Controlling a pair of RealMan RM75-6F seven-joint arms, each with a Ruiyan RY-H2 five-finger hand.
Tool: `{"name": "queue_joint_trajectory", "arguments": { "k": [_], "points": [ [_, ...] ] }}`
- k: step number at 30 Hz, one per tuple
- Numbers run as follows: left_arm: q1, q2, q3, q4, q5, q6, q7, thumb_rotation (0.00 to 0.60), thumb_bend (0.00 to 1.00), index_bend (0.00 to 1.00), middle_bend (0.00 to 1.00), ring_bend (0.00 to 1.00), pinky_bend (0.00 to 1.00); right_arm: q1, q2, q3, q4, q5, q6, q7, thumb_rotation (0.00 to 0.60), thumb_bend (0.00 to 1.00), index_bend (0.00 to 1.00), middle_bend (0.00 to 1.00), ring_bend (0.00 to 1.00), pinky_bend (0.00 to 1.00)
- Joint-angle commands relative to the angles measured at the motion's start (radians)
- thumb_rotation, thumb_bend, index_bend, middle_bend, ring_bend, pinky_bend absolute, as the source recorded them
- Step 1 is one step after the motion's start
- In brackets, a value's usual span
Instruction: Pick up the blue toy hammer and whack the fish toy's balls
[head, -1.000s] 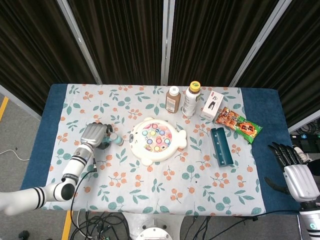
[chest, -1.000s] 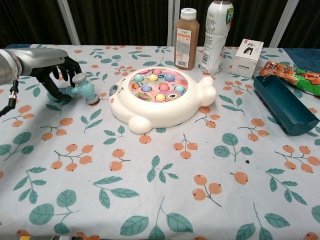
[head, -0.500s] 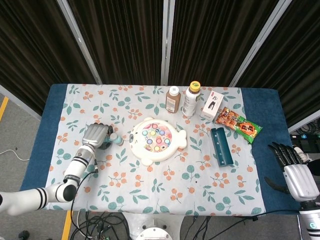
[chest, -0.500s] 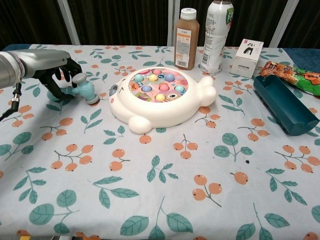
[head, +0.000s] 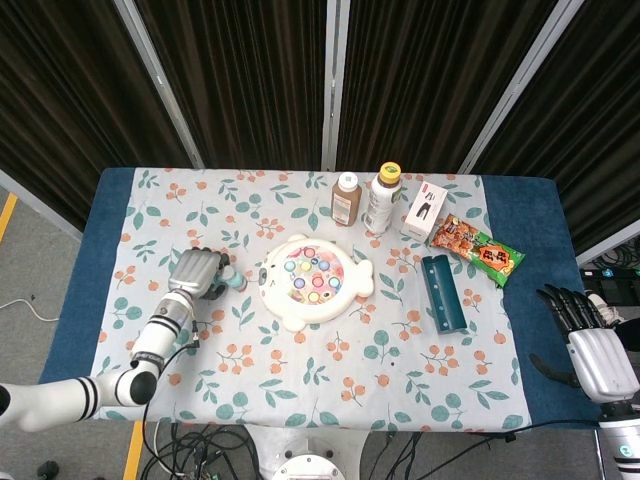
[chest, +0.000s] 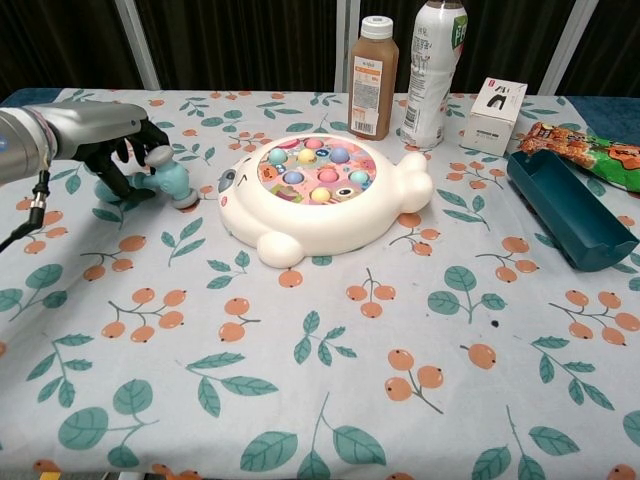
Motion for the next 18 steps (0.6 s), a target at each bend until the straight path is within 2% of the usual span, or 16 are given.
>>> {"name": "queue_joint_trajectory", "arguments": {
  "k": [1,18],
  "points": [
    [0.0,-0.001,-0.001,0.0,-0.001,0.001,0.0,0.6,0.34,0.44,0.4,0.31,0.32,0.0,0.0,0.0,0.0,0.0,-0.001,0.0,0.6,0.14,0.0,0.06,0.0,0.0],
    [0.003,-0.017,-0.002,0.023,0.007,-0.005,-0.015,0.6,0.39,0.48,0.43,0.34,0.34,-0.001,0.0,-0.001,-0.001,0.003,-0.001,-0.001,0.6,0.14,0.0,0.06,0.0,0.0]
  ]
}}
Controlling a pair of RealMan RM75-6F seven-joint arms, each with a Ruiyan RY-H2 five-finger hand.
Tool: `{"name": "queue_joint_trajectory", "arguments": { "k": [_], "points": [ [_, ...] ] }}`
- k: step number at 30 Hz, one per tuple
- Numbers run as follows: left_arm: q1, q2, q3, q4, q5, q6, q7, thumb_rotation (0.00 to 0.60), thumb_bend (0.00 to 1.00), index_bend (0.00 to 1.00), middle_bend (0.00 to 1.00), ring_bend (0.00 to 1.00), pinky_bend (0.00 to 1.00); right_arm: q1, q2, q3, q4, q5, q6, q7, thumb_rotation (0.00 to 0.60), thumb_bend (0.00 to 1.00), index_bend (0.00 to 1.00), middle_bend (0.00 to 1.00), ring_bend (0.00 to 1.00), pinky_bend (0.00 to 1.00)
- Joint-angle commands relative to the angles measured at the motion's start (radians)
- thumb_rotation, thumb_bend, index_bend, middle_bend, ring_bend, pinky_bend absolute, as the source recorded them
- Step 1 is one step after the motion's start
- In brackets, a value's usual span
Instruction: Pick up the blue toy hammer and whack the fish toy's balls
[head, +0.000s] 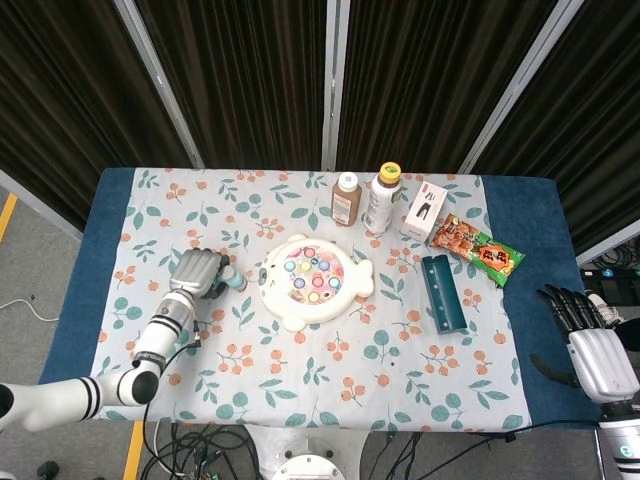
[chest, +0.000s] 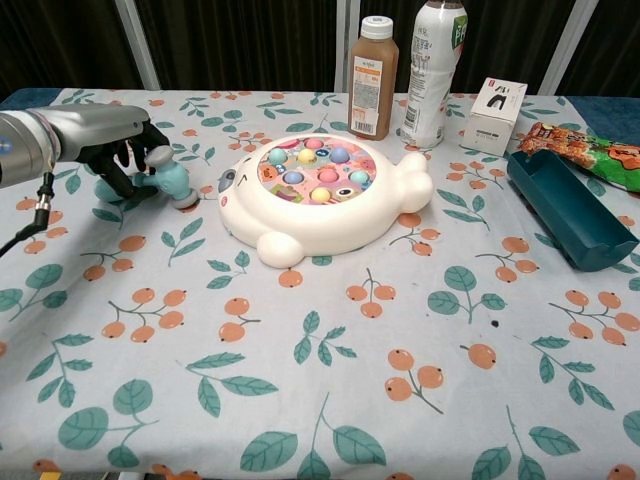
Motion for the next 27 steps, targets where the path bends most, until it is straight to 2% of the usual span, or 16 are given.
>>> {"name": "queue_joint_trajectory", "arguments": {
  "k": [1,9,15,19,27],
  "points": [
    [0.002,-0.003,0.0,0.004,0.004,0.0,-0.006,0.6,0.39,0.48,0.43,0.34,0.35,0.0,0.0,0.0,0.0,0.0,0.0,0.001,0.6,0.14,0.0,0.06,0.0,0.0],
    [0.005,-0.006,-0.001,0.018,0.018,-0.017,-0.028,0.6,0.47,0.49,0.46,0.37,0.37,-0.001,-0.001,0.0,0.001,0.002,0.0,0.0,0.6,0.14,0.0,0.06,0.0,0.0],
    [0.017,-0.003,0.001,0.04,0.081,-0.026,-0.087,0.6,0.51,0.51,0.5,0.4,0.42,-0.005,0.002,-0.001,-0.003,0.001,0.005,-0.004,0.6,0.14,0.0,0.06,0.0,0.0],
    [0.03,0.014,-0.005,0.05,0.153,-0.026,-0.16,0.6,0.53,0.52,0.52,0.42,0.45,-0.007,0.004,-0.002,-0.008,0.0,0.009,-0.009,0.6,0.14,0.0,0.06,0.0,0.0],
    [0.042,0.082,-0.033,0.015,0.371,-0.002,-0.379,0.6,0.59,0.58,0.58,0.48,0.55,-0.015,0.009,-0.006,-0.021,-0.008,0.02,-0.022,0.6,0.14,0.0,0.06,0.0,0.0]
  ]
}}
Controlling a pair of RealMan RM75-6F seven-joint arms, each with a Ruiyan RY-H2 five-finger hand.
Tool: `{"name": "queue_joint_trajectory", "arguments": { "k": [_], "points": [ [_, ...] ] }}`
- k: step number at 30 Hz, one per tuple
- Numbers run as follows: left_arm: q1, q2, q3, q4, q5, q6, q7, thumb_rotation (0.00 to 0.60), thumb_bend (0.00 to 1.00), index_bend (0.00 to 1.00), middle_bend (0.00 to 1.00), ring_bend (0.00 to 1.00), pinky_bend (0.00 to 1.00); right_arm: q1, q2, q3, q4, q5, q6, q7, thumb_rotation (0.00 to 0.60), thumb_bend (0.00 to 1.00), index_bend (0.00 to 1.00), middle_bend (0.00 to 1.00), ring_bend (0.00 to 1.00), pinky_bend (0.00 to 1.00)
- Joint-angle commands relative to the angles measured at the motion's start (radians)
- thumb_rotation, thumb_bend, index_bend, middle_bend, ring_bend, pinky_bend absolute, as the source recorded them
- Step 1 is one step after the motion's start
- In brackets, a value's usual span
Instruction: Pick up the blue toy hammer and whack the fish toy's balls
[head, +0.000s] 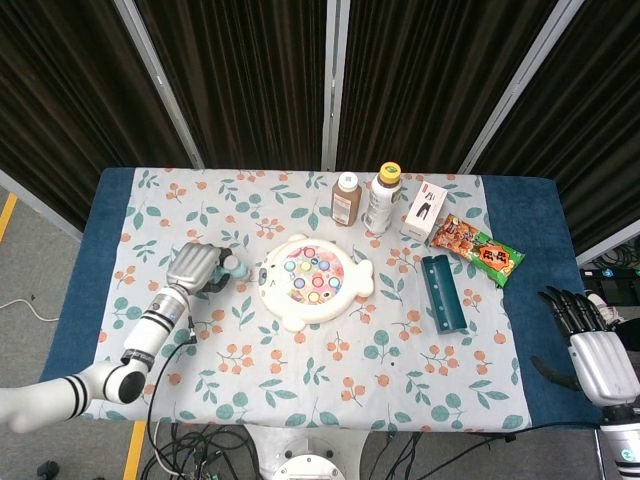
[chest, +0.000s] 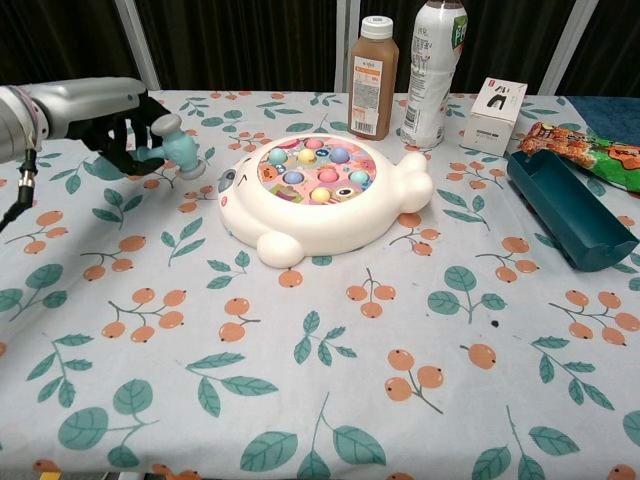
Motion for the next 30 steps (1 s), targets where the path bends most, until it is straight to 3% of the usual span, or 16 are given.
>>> {"name": "queue_joint_trajectory", "arguments": {
  "k": [1,7,11,17,30],
  "points": [
    [0.002,0.039,-0.017,-0.022,0.124,0.017,-0.121,0.6,0.6,0.59,0.59,0.48,0.57,-0.005,0.003,-0.001,-0.005,-0.001,0.007,-0.004,0.6,0.14,0.0,0.06,0.0,0.0],
    [-0.044,0.06,-0.02,-0.029,0.235,-0.038,-0.254,0.6,0.62,0.6,0.61,0.5,0.61,-0.015,0.006,-0.004,-0.012,-0.003,0.02,-0.012,0.6,0.14,0.0,0.06,0.0,0.0],
    [-0.087,0.052,-0.022,-0.014,0.282,-0.07,-0.275,0.6,0.62,0.6,0.61,0.5,0.61,-0.019,0.007,-0.004,-0.012,-0.003,0.024,-0.012,0.6,0.14,0.0,0.06,0.0,0.0],
    [-0.159,0.035,-0.028,0.012,0.275,-0.145,-0.186,0.6,0.62,0.6,0.62,0.51,0.62,-0.021,0.008,-0.004,-0.012,-0.003,0.025,-0.011,0.6,0.14,0.0,0.06,0.0,0.0],
    [-0.265,0.032,-0.036,-0.021,0.129,-0.249,0.055,0.6,0.62,0.6,0.63,0.53,0.63,-0.027,0.008,-0.003,-0.005,0.0,0.028,-0.002,0.6,0.14,0.0,0.06,0.0,0.0]
  ]
}}
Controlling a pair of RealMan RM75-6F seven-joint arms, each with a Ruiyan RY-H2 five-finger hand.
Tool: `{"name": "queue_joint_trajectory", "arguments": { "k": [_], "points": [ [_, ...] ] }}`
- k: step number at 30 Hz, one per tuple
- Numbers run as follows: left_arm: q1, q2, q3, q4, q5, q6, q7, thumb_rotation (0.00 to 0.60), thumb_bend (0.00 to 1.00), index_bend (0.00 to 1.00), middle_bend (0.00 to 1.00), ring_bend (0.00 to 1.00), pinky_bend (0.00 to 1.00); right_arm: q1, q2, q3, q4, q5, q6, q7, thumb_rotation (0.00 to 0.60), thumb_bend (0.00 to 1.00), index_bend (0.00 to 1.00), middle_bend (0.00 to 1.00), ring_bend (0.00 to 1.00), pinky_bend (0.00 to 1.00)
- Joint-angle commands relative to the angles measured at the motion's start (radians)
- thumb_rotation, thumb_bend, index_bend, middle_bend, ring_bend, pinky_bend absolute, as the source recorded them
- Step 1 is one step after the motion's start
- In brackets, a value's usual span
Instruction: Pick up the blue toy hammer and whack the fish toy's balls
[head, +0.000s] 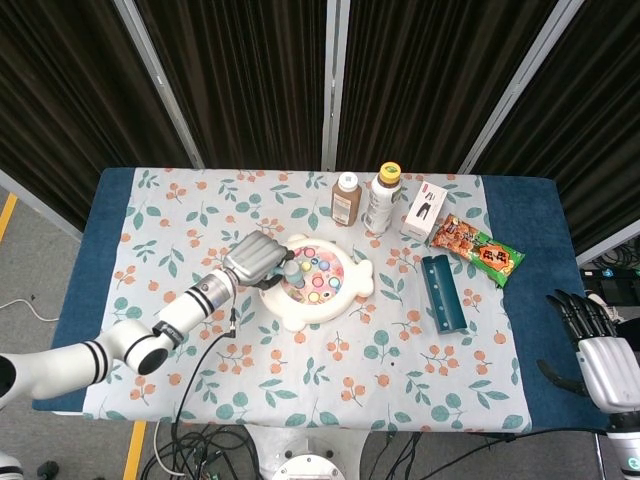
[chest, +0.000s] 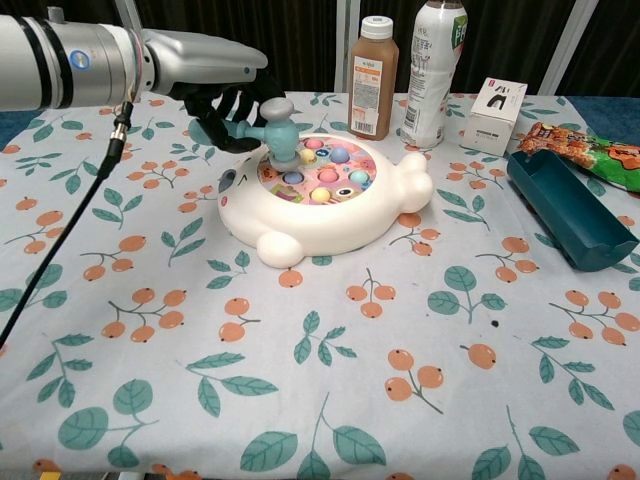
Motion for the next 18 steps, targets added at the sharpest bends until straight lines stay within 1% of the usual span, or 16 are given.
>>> {"name": "queue_joint_trajectory", "arguments": {
  "k": [1,9,18],
  "points": [
    [-0.031,-0.006,-0.001,-0.011,-0.052,-0.026,0.051,0.6,0.62,0.6,0.63,0.53,0.63,-0.001,0.0,0.0,0.001,0.001,0.001,0.002,0.6,0.14,0.0,0.06,0.0,0.0],
    [-0.06,-0.023,0.019,-0.01,-0.139,-0.041,0.12,0.6,0.62,0.6,0.63,0.53,0.63,-0.004,-0.001,0.001,0.009,0.003,0.002,0.01,0.6,0.14,0.0,0.06,0.0,0.0],
    [-0.074,0.015,0.001,-0.06,-0.192,-0.01,0.129,0.6,0.62,0.6,0.63,0.53,0.63,-0.01,-0.002,0.001,0.019,0.001,0.012,0.02,0.6,0.14,0.0,0.06,0.0,0.0]
  ]
}}
